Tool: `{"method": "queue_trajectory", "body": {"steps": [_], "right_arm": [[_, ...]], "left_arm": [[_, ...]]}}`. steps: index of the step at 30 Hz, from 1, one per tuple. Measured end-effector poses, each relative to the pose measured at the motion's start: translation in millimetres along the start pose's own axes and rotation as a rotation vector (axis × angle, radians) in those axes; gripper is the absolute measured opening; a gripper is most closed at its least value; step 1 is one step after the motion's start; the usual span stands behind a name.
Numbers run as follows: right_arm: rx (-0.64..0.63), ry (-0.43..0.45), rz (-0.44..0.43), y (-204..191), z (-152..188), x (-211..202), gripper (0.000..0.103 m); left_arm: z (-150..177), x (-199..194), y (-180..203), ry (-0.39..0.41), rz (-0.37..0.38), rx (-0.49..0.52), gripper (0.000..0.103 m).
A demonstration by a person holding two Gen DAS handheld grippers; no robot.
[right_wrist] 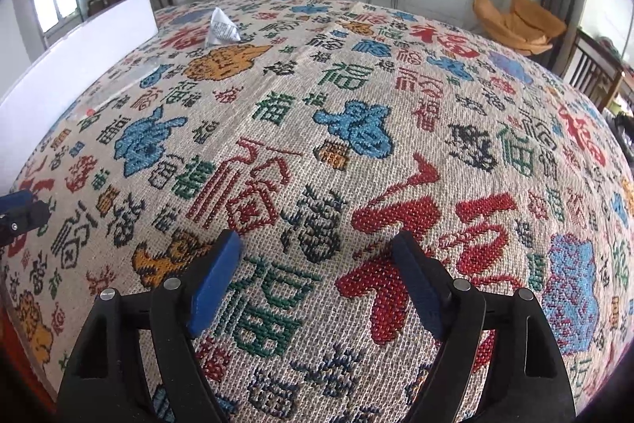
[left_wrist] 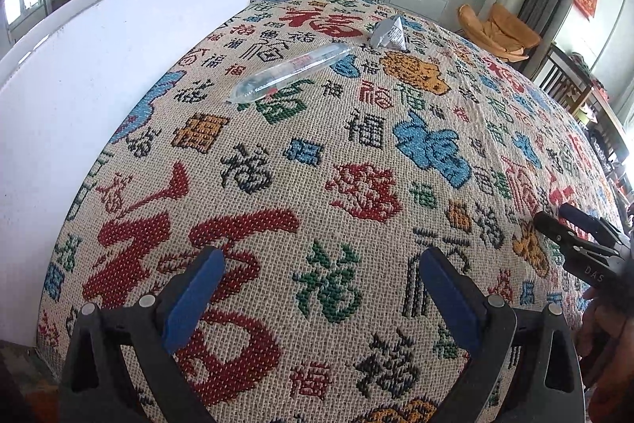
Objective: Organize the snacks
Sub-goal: 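Move the open left gripper over the clear wafer stick on the tablecloth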
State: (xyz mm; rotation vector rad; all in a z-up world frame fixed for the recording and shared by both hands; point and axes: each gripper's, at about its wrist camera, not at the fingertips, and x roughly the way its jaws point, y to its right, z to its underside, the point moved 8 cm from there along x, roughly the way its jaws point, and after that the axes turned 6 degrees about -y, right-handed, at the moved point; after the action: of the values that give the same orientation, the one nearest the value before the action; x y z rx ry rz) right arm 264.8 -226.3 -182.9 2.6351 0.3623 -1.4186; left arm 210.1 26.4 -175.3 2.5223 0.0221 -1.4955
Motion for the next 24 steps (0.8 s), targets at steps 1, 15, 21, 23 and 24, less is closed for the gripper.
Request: {"method": "queue_trajectory", "body": {"steps": [1, 15, 21, 23, 24], "right_arm": [[0.0, 0.0, 0.0, 0, 0, 0, 0.082], [0.0, 0.0, -0.001, 0, 0, 0, 0.082], [0.0, 0.0, -0.001, 0, 0, 0, 0.082], [0.0, 0.0, -0.001, 0, 0, 0, 0.082], [0.0, 0.0, -0.001, 0, 0, 0, 0.082]], "left_arm": [[0, 0, 1, -0.001, 0.002, 0.0, 0.1], [5, 12, 12, -0.033, -0.124, 0.098, 0.103], [6, 12, 12, -0.034, -0.128, 0.1, 0.103], [5, 12, 11, -0.034, -0.129, 0.101, 0.103], [5, 12, 11, -0.034, -0.129, 0.101, 0.103]]}}
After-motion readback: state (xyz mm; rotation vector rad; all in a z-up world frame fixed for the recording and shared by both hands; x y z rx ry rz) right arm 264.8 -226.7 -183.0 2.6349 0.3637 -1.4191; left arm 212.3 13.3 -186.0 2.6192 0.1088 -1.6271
